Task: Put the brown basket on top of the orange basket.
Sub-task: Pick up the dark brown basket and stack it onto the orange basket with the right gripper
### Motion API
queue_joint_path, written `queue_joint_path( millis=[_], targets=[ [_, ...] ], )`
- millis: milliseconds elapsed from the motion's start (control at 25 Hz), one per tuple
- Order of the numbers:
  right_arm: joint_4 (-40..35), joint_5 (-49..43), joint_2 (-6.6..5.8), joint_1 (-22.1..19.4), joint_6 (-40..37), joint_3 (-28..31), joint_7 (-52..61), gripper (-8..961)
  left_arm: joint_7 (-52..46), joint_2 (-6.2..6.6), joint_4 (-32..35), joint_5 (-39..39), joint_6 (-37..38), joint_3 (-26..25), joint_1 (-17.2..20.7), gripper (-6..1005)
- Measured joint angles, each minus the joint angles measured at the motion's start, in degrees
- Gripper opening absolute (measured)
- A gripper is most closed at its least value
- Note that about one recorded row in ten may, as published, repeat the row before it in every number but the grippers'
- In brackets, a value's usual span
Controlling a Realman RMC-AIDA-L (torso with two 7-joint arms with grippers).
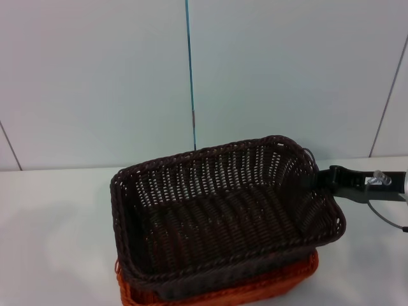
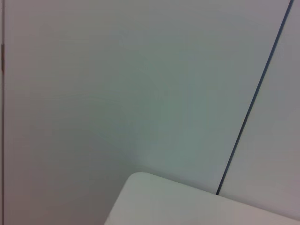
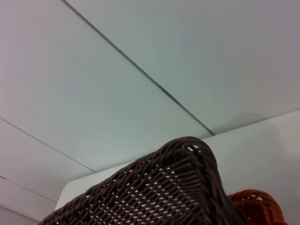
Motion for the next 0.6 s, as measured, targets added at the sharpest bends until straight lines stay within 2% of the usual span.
queue_joint_path(
  millis=[600],
  targets=[
    [-1.5, 2.4, 0.11, -0.4, 3.4, -3.5, -0.4, 191, 0.1, 0.09, 0.0, 0.9, 0.0, -0.3, 0.0, 501]
  ],
)
